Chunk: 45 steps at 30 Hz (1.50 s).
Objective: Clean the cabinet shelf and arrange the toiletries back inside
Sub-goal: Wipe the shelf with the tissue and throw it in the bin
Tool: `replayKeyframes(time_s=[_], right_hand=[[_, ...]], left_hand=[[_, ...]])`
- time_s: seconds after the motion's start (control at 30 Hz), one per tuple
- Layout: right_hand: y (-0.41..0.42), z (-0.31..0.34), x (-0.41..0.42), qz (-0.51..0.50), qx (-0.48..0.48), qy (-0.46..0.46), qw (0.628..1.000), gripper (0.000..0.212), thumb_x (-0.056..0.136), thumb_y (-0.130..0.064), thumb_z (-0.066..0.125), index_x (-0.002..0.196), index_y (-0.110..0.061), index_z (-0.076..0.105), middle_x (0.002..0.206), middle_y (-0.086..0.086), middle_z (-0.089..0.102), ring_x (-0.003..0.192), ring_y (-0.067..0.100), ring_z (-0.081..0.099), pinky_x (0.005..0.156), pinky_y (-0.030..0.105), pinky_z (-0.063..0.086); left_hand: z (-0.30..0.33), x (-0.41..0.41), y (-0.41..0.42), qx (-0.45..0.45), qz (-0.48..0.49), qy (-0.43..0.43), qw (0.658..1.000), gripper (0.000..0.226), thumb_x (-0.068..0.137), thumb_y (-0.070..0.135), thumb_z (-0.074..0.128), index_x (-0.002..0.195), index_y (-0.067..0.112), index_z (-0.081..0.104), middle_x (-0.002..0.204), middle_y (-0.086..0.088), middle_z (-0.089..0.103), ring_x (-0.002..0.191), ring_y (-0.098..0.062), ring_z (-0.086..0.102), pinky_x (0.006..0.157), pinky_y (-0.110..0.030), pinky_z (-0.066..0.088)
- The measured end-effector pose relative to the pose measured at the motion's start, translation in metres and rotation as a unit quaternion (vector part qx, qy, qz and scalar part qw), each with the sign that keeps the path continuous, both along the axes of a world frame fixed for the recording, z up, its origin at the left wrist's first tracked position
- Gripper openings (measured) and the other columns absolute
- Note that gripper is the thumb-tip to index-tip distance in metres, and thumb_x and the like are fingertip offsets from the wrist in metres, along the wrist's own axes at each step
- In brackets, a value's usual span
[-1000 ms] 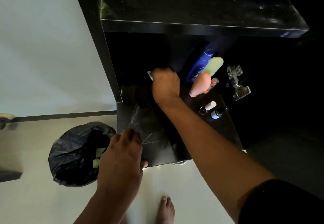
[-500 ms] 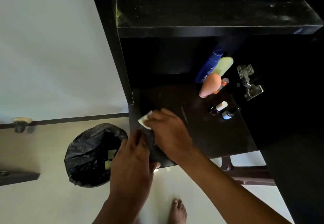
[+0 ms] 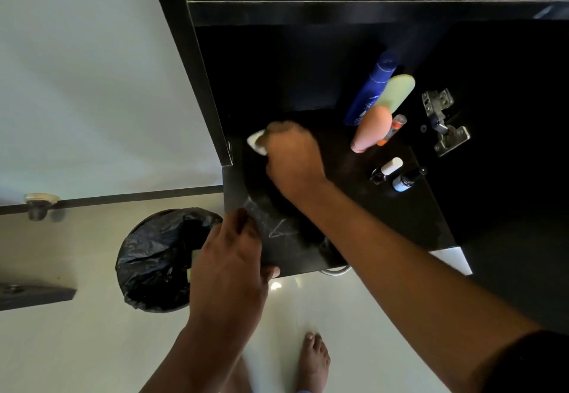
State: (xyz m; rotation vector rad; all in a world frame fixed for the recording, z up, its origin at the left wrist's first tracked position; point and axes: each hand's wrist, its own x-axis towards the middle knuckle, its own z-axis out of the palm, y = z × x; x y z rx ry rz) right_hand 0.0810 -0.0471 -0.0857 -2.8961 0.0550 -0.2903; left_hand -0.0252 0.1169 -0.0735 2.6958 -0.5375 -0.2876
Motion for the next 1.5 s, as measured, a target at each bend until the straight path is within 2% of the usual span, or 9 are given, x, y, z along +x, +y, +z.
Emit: replayKeyframes(time_s=[0.13,0.23,0.43,0.6,0.73,1.0,1.13,1.33,1.5], right_hand=[[0.002,-0.005,-0.083,0.114,-0.031,0.062,0.991,0.026,0.079,-0.009,0.066,0.102,-0.016,0.075,0.104,0.002,0.070,0.099,0.025,0.063,0.067,0.035,0.058],[-0.022,-0.003,-0.117,0.050,-0.061,0.086,0.993,0.028,0.071,-0.002,0.069,0.096,-0.011,0.075,0.098,0.006,0.069,0.094,0.031,0.065,0.063,0.042,0.060],[-0.054,0.003,-0.053,-0.053,-0.085,0.063,0.993,0.020,0.060,0.013,0.066,0.075,-0.001,0.068,0.078,0.014,0.061,0.075,0.038,0.061,0.053,0.043,0.054],[-0.031,-0.005,-0.085,0.024,-0.039,0.057,0.997,0.023,0.076,-0.002,0.067,0.096,-0.009,0.077,0.095,0.008,0.069,0.092,0.032,0.065,0.072,0.042,0.058],[-0.018,-0.006,-0.138,0.067,-0.019,0.074,0.995,0.032,0.062,-0.002,0.073,0.091,-0.014,0.077,0.093,0.001,0.071,0.082,0.025,0.064,0.054,0.031,0.055],[-0.033,-0.004,-0.016,-0.074,-0.088,0.058,0.992,0.019,0.070,0.001,0.068,0.088,-0.005,0.073,0.092,0.012,0.066,0.085,0.037,0.063,0.059,0.038,0.052],[-0.034,0.005,0.027,-0.109,-0.057,0.052,0.991,0.024,0.089,-0.002,0.058,0.108,-0.005,0.073,0.105,0.018,0.071,0.096,0.039,0.067,0.079,0.043,0.054],[0.024,0.006,0.045,0.026,-0.034,0.099,0.994,0.013,0.095,-0.006,0.059,0.100,-0.010,0.070,0.096,0.010,0.071,0.090,0.026,0.069,0.081,0.035,0.055],[0.025,-0.001,0.052,0.008,0.017,0.069,0.997,0.011,0.091,-0.003,0.062,0.094,-0.006,0.071,0.094,0.012,0.072,0.089,0.028,0.068,0.078,0.032,0.052]], left_hand=[[0.000,0.000,0.000,-0.009,0.005,-0.003,1.000,0.072,0.053,0.036,0.098,0.112,0.017,0.060,0.110,0.002,0.060,0.090,-0.022,0.060,0.071,-0.030,0.047],[0.001,0.000,-0.002,-0.002,0.002,-0.004,1.000,0.074,0.053,0.034,0.099,0.113,0.016,0.061,0.112,0.000,0.061,0.091,-0.024,0.062,0.072,-0.031,0.049],[0.001,0.000,-0.003,0.001,0.002,-0.007,1.000,0.075,0.050,0.034,0.099,0.111,0.016,0.060,0.110,-0.001,0.060,0.088,-0.025,0.061,0.069,-0.030,0.046],[0.001,0.000,-0.003,-0.017,0.005,0.002,1.000,0.077,0.050,0.033,0.100,0.113,0.020,0.058,0.111,0.002,0.059,0.090,-0.022,0.060,0.068,-0.031,0.050],[0.003,0.000,-0.003,-0.010,0.009,0.008,1.000,0.074,0.050,0.034,0.100,0.111,0.018,0.061,0.111,0.003,0.061,0.090,-0.021,0.062,0.069,-0.032,0.055],[0.004,-0.001,-0.004,-0.021,0.008,0.004,1.000,0.079,0.046,0.033,0.101,0.109,0.018,0.056,0.108,0.005,0.058,0.086,-0.021,0.059,0.062,-0.027,0.045],[0.002,-0.001,-0.004,-0.029,0.006,-0.013,0.999,0.081,0.045,0.029,0.101,0.111,0.018,0.055,0.108,0.004,0.057,0.086,-0.022,0.057,0.057,-0.031,0.048],[0.005,-0.001,0.000,-0.002,-0.013,-0.024,1.000,0.078,0.051,0.039,0.097,0.113,0.020,0.054,0.108,0.004,0.057,0.091,-0.021,0.054,0.083,-0.036,0.046],[0.005,0.005,0.014,0.038,-0.028,-0.023,0.999,0.089,0.059,0.059,0.087,0.128,0.014,0.057,0.128,-0.001,0.058,0.120,-0.027,0.054,0.100,-0.042,0.047]])
